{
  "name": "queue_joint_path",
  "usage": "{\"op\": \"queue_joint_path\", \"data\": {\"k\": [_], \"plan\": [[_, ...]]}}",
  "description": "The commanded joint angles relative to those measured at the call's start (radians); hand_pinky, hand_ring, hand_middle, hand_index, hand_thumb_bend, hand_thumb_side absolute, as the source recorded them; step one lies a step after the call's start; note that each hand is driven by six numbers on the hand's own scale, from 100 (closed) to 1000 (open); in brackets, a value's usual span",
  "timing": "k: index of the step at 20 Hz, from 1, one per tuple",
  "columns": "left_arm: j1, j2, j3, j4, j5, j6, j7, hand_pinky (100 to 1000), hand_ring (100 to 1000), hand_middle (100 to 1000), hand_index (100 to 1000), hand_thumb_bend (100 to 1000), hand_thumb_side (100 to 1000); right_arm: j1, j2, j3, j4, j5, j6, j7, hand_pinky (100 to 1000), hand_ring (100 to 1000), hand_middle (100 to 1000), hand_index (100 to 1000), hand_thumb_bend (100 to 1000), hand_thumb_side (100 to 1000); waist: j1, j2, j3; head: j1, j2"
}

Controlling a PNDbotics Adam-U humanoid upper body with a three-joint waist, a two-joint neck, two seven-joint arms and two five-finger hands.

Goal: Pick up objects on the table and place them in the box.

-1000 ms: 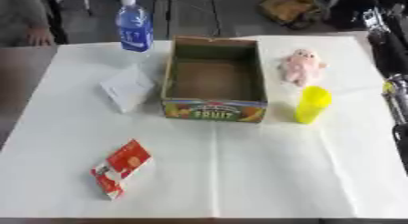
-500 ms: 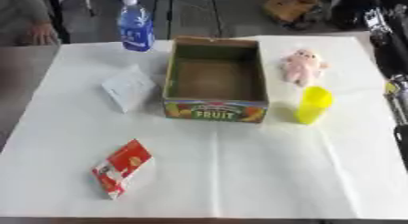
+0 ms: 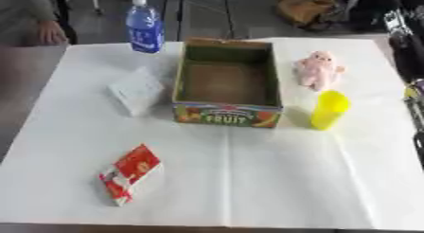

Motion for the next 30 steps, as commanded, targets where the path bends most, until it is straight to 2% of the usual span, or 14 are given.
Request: {"op": "queue_joint_path", "data": {"k": [1,15,19,20,21,22,23,24,26,29,30], "plan": [[-0.016,0.010,0.000,-0.020,-0.006,-0.001,-0.005,527,740,802,874,370,961,-0.015,-0.017,-0.004,-0.021,0.000,-0.001,0.002,654,701,771,900,100,731,0.000,-0.011,0.000,0.014,0.005],[-0.021,0.019,-0.006,-0.019,-0.046,0.017,-0.031,524,733,792,865,385,943,-0.014,-0.017,-0.005,-0.021,0.000,-0.001,0.001,654,701,771,900,100,731,0.000,-0.010,-0.001,0.010,0.005],[-0.025,0.037,-0.016,-0.017,-0.105,0.045,-0.067,519,728,787,865,456,899,-0.014,-0.018,-0.004,-0.021,0.001,0.000,0.003,654,701,771,900,100,734,0.001,-0.010,-0.002,0.007,0.005],[-0.025,0.044,-0.020,-0.016,-0.130,0.057,-0.084,529,729,778,866,619,811,-0.014,-0.018,-0.004,-0.021,0.001,0.000,0.003,654,700,771,900,100,733,0.001,-0.010,-0.002,0.007,0.005],[-0.028,0.059,-0.031,-0.012,-0.185,0.081,-0.131,529,729,778,866,619,811,-0.014,-0.018,-0.004,-0.021,0.000,0.000,0.003,654,700,771,900,100,733,0.001,-0.010,-0.002,0.007,0.005],[-0.031,0.067,-0.037,-0.014,-0.242,0.102,-0.180,548,733,778,863,717,767,-0.015,-0.018,-0.003,-0.021,0.000,0.000,0.003,654,700,771,900,100,733,0.002,-0.010,-0.003,0.007,0.005],[-0.036,0.079,-0.048,-0.015,-0.298,0.121,-0.237,548,733,778,863,717,767,-0.015,-0.018,-0.003,-0.021,0.000,0.001,0.004,654,700,771,900,100,733,0.002,-0.010,-0.003,0.007,0.005],[-0.040,0.084,-0.057,-0.020,-0.337,0.133,-0.289,559,729,773,862,773,742,-0.015,-0.018,-0.002,-0.021,-0.001,0.001,0.004,654,700,771,900,100,734,0.002,-0.011,-0.004,0.007,0.005],[-0.053,0.103,-0.080,-0.024,-0.404,0.155,-0.382,559,724,769,858,786,741,-0.015,-0.018,-0.001,-0.021,-0.001,0.001,0.005,654,700,771,900,100,734,0.003,-0.012,-0.004,0.007,0.005],[-0.082,0.115,-0.120,-0.026,-0.435,0.176,-0.445,564,717,763,855,806,751,-0.016,-0.019,0.000,-0.020,-0.002,0.001,0.007,654,700,771,901,100,732,0.003,-0.014,-0.005,0.006,0.005],[-0.096,0.122,-0.137,-0.021,-0.448,0.187,-0.455,569,719,764,854,1000,733,-0.016,-0.019,0.000,-0.020,-0.002,0.001,0.007,654,700,771,901,100,739,0.003,-0.015,-0.005,0.006,0.005]]}}
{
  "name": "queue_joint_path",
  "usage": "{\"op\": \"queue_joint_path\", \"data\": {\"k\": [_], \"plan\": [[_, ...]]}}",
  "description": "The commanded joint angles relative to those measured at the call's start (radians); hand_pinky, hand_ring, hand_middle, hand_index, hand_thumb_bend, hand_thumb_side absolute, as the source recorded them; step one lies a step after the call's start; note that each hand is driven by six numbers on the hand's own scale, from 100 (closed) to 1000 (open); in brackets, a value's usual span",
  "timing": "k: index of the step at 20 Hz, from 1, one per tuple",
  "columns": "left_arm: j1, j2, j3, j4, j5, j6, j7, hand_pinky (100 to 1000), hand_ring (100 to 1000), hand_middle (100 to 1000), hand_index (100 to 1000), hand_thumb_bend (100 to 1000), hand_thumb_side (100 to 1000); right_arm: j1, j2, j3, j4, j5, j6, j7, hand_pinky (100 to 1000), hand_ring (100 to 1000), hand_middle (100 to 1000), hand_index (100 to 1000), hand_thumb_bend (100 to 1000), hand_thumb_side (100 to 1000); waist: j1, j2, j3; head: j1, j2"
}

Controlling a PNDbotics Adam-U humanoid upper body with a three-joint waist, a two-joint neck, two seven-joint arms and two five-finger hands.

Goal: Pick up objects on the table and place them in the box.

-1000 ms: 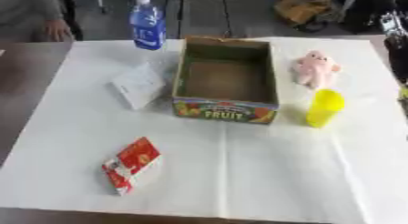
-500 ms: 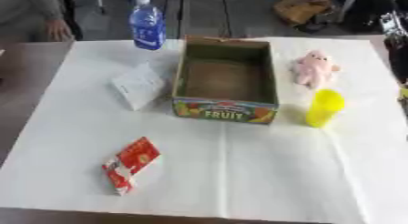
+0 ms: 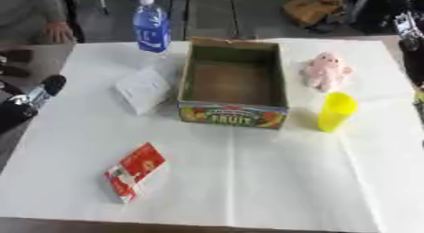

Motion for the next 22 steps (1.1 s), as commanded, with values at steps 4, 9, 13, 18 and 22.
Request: {"op": "queue_joint_path", "data": {"k": [4,9,13,18,22], "plan": [[-0.107,0.075,-0.126,0.023,-0.065,0.041,-0.076,580,721,772,855,807,778,-0.017,-0.020,0.001,-0.019,-0.005,0.000,0.005,654,699,772,901,100,732,0.003,-0.019,-0.003,0.000,0.005],[-0.181,0.120,-0.233,0.081,-0.060,0.024,-0.136,595,717,769,853,818,778,-0.017,-0.023,0.004,-0.017,-0.006,-0.001,0.008,654,699,772,901,100,732,0.004,-0.023,-0.005,-0.003,0.005],[-0.227,0.170,-0.307,0.118,-0.069,0.002,-0.240,617,713,755,852,860,747,-0.017,-0.027,0.004,-0.016,-0.007,-0.001,0.008,654,699,772,901,100,732,0.008,-0.025,-0.004,-0.007,0.005],[-0.247,0.167,-0.342,0.134,-0.102,-0.032,-0.385,609,692,725,830,933,740,-0.016,-0.026,0.007,-0.014,-0.009,-0.001,0.010,654,698,772,901,100,734,0.009,-0.028,-0.001,-0.013,0.005],[-0.255,0.153,-0.367,0.140,-0.077,-0.070,-0.467,610,680,715,827,1000,739,-0.017,-0.026,0.009,-0.013,-0.011,-0.001,0.012,654,698,772,901,100,733,0.007,-0.030,-0.002,-0.013,0.005]]}}
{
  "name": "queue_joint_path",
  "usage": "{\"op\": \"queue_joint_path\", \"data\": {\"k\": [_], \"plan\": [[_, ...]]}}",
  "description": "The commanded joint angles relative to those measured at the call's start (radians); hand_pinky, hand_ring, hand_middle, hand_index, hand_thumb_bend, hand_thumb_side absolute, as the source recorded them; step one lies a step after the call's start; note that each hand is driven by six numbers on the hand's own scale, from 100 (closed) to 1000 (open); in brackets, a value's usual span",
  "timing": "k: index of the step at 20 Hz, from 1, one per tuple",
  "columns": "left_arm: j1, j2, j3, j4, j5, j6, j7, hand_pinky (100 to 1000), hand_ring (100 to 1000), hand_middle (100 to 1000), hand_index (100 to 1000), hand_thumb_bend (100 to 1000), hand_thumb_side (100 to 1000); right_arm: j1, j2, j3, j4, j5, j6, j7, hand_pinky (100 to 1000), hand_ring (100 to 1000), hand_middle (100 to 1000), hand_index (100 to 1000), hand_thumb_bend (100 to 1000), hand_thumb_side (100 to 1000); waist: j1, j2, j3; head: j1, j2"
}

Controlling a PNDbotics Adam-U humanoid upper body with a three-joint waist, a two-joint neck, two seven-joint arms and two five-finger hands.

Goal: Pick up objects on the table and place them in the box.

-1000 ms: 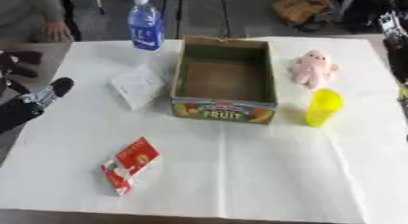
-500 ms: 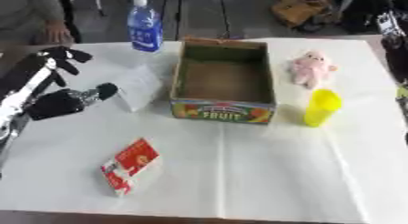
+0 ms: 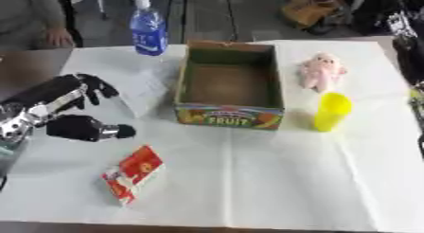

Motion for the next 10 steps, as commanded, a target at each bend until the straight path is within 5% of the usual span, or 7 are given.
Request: {"op": "queue_joint_path", "data": {"k": [1,10], "plan": [[-0.030,0.003,-0.022,-0.002,0.022,-0.040,-0.090,616,682,705,833,1000,763,-0.013,-0.026,-0.003,-0.013,-0.007,-0.002,0.002,654,697,771,901,100,732,-0.001,-0.018,-0.002,-0.003,0.005],[-0.052,-0.025,-0.045,0.036,0.008,-0.091,-0.226,629,689,709,830,1000,743,-0.012,-0.024,-0.003,-0.013,-0.010,-0.001,0.002,653,695,771,901,100,734,0.000,-0.019,-0.006,-0.010,0.005]]}}
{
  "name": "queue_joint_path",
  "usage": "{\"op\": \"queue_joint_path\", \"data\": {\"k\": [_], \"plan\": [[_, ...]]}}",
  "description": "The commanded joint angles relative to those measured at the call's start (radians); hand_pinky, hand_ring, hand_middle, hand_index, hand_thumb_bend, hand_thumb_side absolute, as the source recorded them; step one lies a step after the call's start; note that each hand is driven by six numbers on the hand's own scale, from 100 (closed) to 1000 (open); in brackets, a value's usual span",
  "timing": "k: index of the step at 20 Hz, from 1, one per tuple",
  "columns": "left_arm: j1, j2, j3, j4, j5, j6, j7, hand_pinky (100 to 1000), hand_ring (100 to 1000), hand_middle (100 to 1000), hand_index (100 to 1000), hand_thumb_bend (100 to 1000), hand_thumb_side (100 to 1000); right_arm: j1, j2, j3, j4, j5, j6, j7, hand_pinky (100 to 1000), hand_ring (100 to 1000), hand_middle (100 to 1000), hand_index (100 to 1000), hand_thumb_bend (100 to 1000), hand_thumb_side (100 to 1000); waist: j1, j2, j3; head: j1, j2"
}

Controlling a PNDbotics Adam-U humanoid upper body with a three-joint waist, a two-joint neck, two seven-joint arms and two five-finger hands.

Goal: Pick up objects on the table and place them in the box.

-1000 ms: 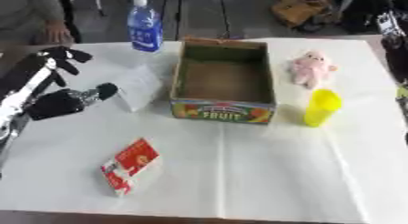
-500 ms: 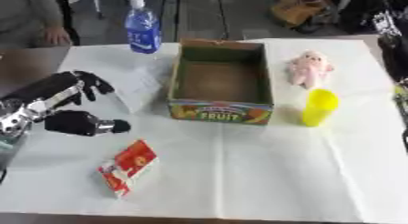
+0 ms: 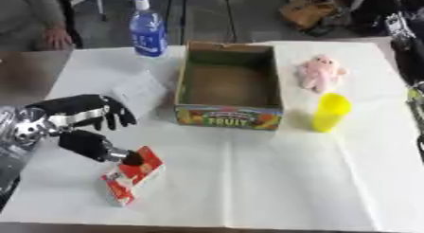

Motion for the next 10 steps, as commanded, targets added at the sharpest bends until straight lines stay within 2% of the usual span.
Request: {"op": "queue_joint_path", "data": {"k": [1,10], "plan": [[-0.025,-0.001,-0.005,0.010,-0.029,-0.012,-0.023,635,693,711,831,1000,744,-0.012,-0.024,-0.003,-0.013,-0.005,-0.001,0.002,653,695,771,901,100,735,0.000,-0.015,0.000,-0.004,0.005],[-0.058,-0.044,-0.044,0.080,-0.141,-0.069,-0.065,652,701,715,832,1000,748,-0.012,-0.023,0.000,-0.013,-0.008,-0.002,0.005,654,694,771,901,100,735,-0.002,-0.018,-0.001,-0.007,0.005]]}}
